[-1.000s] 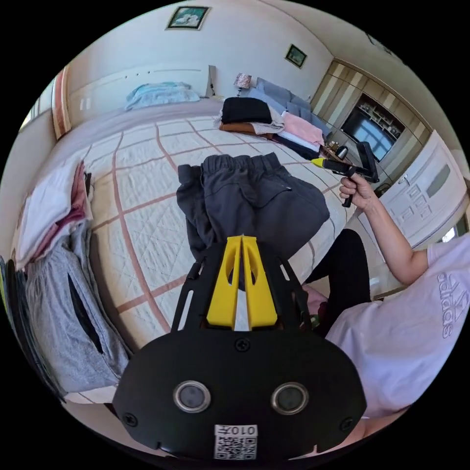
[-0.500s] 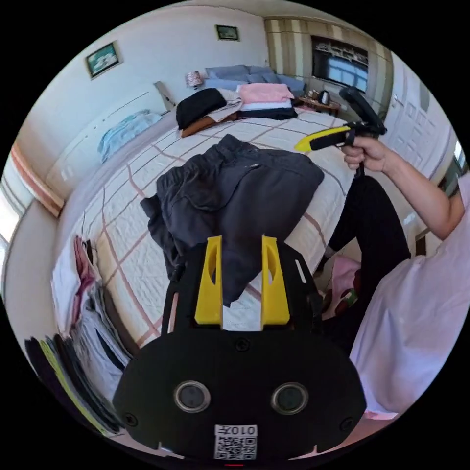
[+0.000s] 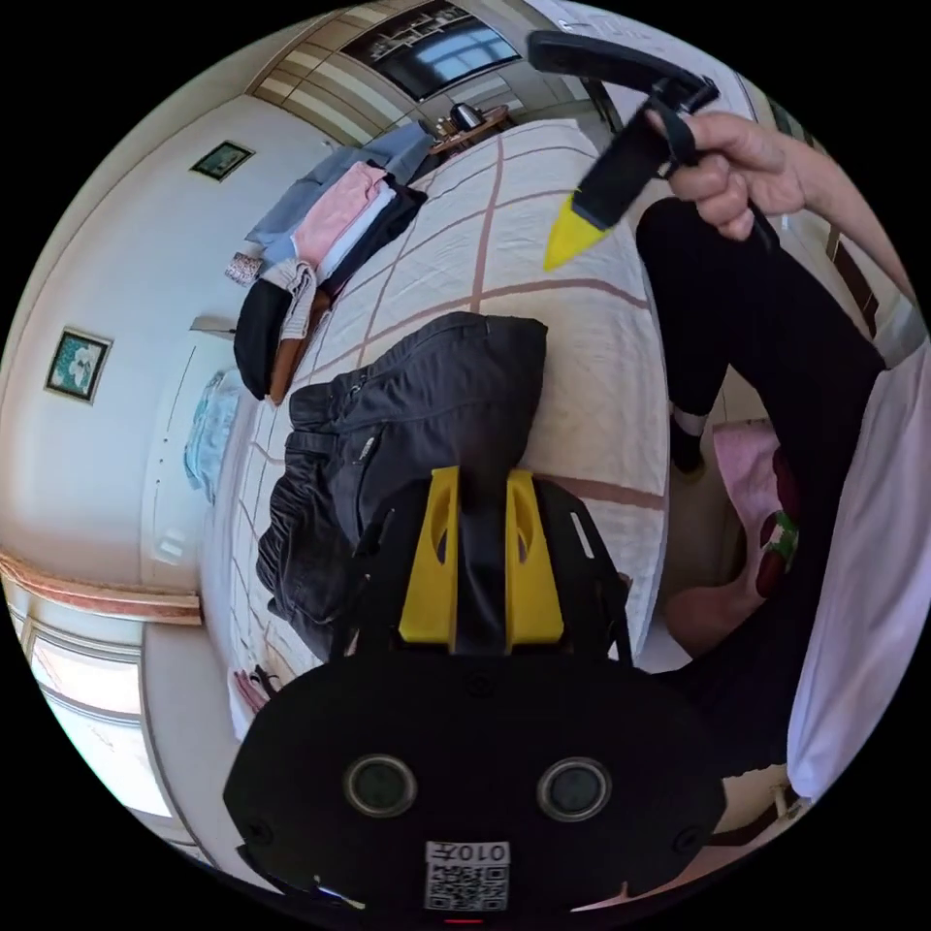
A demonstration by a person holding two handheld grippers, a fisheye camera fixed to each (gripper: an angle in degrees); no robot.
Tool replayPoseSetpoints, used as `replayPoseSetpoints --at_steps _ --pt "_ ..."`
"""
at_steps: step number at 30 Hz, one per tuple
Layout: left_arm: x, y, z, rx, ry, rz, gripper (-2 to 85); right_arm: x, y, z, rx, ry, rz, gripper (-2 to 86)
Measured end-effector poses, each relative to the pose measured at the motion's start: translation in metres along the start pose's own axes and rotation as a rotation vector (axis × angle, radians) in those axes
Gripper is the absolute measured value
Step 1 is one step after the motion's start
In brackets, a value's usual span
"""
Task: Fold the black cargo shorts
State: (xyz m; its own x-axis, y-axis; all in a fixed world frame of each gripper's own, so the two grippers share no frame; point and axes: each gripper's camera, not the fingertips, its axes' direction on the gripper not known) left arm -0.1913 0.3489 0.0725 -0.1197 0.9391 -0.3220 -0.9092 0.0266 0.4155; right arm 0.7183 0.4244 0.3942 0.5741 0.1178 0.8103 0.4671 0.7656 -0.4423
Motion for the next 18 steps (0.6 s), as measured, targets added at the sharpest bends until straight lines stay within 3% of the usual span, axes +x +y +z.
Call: replayPoseSetpoints --at_steps 4,14,18 --pt "-0.063 0.024 0.0 0.089 0.278 -0.163 4.5 0.03 -0.019 0.006 -0.016 -0.25 0.069 18.6" --pt "-0.085 0.06 0.008 0.112 0.231 -0.138 4.5 0.136 -0.101 0.018 -0.041 -0.56 0.407 20.5" --pt "-0.089 0.086 0.017 0.129 0.195 -0.156 5.1 0.14 -0.122 0.021 -0.102 -0.513 0.435 18.1"
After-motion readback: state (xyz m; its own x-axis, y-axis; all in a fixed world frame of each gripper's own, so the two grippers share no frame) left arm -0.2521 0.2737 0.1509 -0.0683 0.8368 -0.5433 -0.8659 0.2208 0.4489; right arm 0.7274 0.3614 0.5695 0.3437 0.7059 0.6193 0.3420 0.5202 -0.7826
